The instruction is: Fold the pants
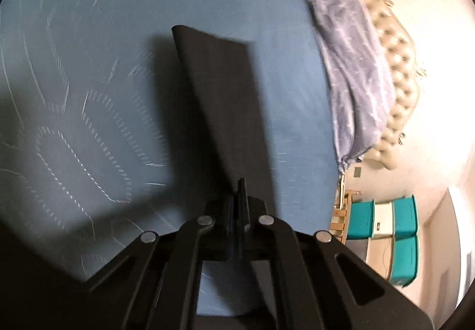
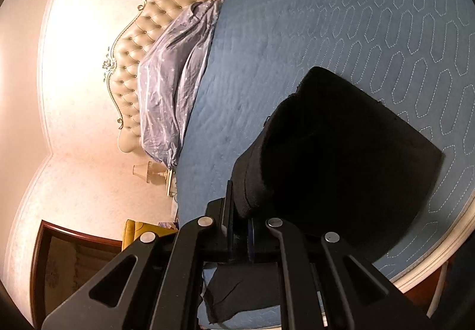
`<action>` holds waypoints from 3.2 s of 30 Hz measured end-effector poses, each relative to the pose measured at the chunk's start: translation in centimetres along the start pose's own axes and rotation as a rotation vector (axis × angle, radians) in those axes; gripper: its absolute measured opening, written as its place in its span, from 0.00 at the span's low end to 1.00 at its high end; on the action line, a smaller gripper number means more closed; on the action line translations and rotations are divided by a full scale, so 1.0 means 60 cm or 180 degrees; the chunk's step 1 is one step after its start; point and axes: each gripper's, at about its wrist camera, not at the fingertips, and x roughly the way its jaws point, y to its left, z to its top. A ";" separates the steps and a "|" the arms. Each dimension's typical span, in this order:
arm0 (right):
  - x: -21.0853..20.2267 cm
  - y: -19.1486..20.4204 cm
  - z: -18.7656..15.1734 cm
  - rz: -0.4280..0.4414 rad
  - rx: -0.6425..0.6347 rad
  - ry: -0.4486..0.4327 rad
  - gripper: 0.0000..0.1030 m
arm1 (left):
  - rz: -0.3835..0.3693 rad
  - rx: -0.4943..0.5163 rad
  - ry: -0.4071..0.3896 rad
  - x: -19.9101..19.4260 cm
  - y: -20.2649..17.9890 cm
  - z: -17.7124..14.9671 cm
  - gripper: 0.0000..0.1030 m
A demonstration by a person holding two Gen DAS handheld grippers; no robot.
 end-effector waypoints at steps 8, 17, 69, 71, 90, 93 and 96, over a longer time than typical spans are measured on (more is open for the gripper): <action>0.005 0.058 0.077 0.0113 -0.0301 0.0186 0.08 | -0.0050 0.0467 -0.0376 -0.205 -0.063 -0.112 0.02; -0.033 -0.103 0.063 -0.0073 -0.0069 0.0423 0.08 | 0.0051 -0.0145 -0.0232 -0.262 0.211 -0.302 0.02; -0.018 -0.123 0.106 -0.0270 -0.0322 0.0433 0.07 | 0.0037 -0.0281 -0.0237 -0.278 0.227 -0.212 0.02; -0.027 -0.181 0.080 -0.0332 -0.0160 0.0484 0.07 | -0.0072 -0.0306 -0.0253 -0.278 0.254 -0.219 0.02; -0.053 -0.168 0.067 -0.0309 -0.0355 0.0622 0.07 | -0.0221 -0.0231 -0.0344 -0.305 0.242 -0.218 0.02; -0.049 -0.161 0.071 -0.0314 -0.0406 0.0624 0.07 | -0.0098 -0.0264 -0.0292 -0.291 0.252 -0.216 0.02; -0.028 -0.177 0.073 -0.0480 -0.0398 0.0693 0.07 | -0.0092 -0.0379 -0.0280 -0.283 0.273 -0.219 0.02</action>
